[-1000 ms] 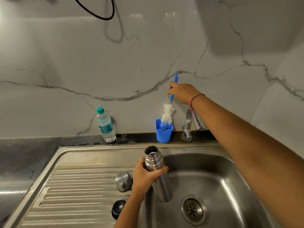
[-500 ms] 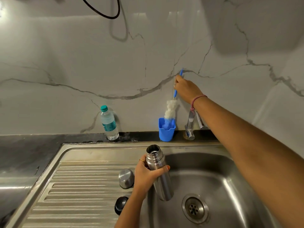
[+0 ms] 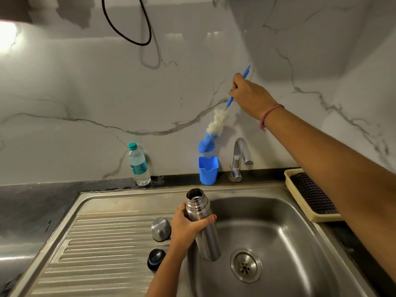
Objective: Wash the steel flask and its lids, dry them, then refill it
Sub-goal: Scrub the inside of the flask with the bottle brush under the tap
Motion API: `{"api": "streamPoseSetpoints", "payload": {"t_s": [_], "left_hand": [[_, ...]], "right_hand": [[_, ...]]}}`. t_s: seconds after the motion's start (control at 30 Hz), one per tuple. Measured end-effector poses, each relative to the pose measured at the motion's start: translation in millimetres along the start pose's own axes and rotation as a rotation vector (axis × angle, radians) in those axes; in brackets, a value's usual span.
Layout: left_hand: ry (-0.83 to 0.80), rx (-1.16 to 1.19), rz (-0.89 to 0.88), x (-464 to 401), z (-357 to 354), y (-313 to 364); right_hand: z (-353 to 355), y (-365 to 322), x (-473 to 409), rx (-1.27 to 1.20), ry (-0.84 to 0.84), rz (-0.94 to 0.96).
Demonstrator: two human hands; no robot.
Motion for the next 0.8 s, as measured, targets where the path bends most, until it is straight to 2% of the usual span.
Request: {"api": "streamPoseSetpoints", "payload": {"t_s": [0.1,0.23,0.3,0.37,0.5,0.63,0.8], "left_hand": [[-0.006,-0.002,-0.010,9.7,0.4,4.5],[-0.011,-0.001,-0.024,21.8,0.7,10.6],[-0.013,-0.002,-0.035,26.9,0.7,11.9],[-0.018,-0.001,-0.040,32.0,0.3,12.4],[-0.015,-0.003,-0.042,40.7,-0.5,9.8],[-0.002,0.003,-0.035,49.0,-2.7,5.3],[0.010,0.001,-0.019,57.1,-8.3,-1.6]], "right_hand": [[17.6,5.1,7.4,0.308,-0.037,0.164],[39.0,9.8,28.0,0.754,-0.109,0.293],[48.1,11.0,39.8,0.883,-0.161,0.333],[58.3,10.4,54.9,0.957,-0.136,0.341],[79.8,8.3,84.8,0.949,-0.130,0.302],[87.5,17.7,115.3,0.671,-0.174,0.198],[95.2,19.7,168.5,0.447,-0.284,0.019]]}}
Point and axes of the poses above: each hand's wrist, its own x-axis away from the middle knuckle, its own z-axis out of the back of the hand, y = z × x, the point moved 2 cm from there along -x, towards the middle knuckle, and after that the axes turned 11 degrees about y, right-handed, at the moved point
